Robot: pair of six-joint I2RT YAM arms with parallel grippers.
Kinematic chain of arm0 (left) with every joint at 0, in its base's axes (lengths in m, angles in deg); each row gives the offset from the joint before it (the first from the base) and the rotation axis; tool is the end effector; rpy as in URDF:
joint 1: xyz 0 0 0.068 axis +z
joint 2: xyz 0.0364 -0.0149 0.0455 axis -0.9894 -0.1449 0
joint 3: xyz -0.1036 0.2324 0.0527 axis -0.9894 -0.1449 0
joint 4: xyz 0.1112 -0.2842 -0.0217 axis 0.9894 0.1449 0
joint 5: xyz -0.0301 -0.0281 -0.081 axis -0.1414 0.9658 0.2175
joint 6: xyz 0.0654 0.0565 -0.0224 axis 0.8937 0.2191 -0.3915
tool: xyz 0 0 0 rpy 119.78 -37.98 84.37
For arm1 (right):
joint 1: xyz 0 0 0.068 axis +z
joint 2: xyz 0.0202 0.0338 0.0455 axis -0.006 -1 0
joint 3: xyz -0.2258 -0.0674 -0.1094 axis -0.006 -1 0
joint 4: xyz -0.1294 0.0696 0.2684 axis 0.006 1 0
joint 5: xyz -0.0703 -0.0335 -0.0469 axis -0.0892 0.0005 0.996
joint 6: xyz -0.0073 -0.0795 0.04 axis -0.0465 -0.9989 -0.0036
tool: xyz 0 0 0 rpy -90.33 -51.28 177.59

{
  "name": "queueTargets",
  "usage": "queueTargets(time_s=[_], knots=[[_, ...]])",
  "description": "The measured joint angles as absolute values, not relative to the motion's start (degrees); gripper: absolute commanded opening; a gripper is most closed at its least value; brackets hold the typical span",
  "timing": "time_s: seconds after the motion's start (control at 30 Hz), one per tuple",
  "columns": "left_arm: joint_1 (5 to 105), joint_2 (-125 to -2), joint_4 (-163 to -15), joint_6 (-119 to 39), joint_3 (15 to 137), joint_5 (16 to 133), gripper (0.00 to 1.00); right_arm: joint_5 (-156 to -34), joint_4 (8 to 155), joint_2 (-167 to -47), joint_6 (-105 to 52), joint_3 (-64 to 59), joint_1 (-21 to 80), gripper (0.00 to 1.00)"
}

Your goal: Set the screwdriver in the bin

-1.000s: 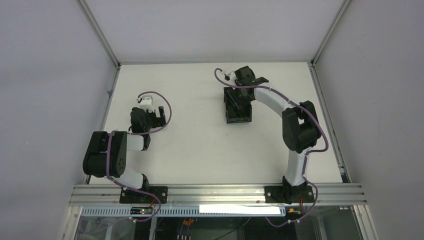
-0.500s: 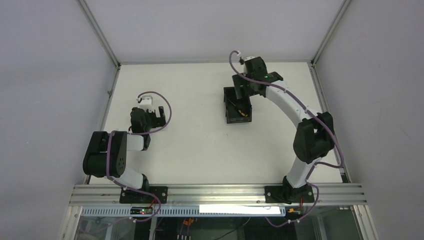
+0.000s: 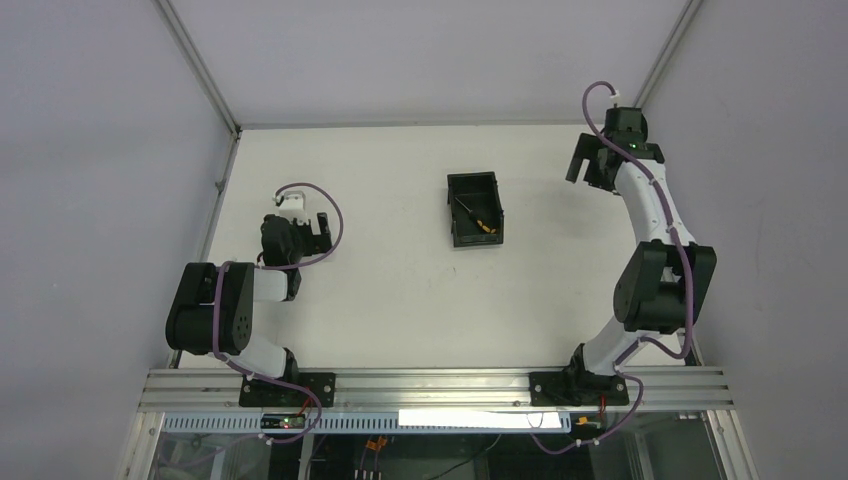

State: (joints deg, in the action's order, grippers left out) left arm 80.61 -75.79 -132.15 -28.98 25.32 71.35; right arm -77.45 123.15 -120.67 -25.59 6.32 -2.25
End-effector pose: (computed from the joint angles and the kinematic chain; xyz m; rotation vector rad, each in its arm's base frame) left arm 0.3265 -0.0130 0.0662 0.0645 1.9342 -0.1045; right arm 0.4308 -0.0336 0.2501 0.3035 2.4549 -0.1810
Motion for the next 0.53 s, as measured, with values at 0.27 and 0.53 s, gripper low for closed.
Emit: queueTargets(time_s=[0.27,0.53], knots=[[80.61,-75.81,-132.15,-28.98,25.32,71.35,0.99,-77.32,122.45,-120.54,-26.71,5.47,-5.37,0.99],[80.61,-75.81,-132.15,-28.98,25.32,71.35,0.99,-77.36,121.71,-120.28,-27.25,4.25,-5.28,0.99]])
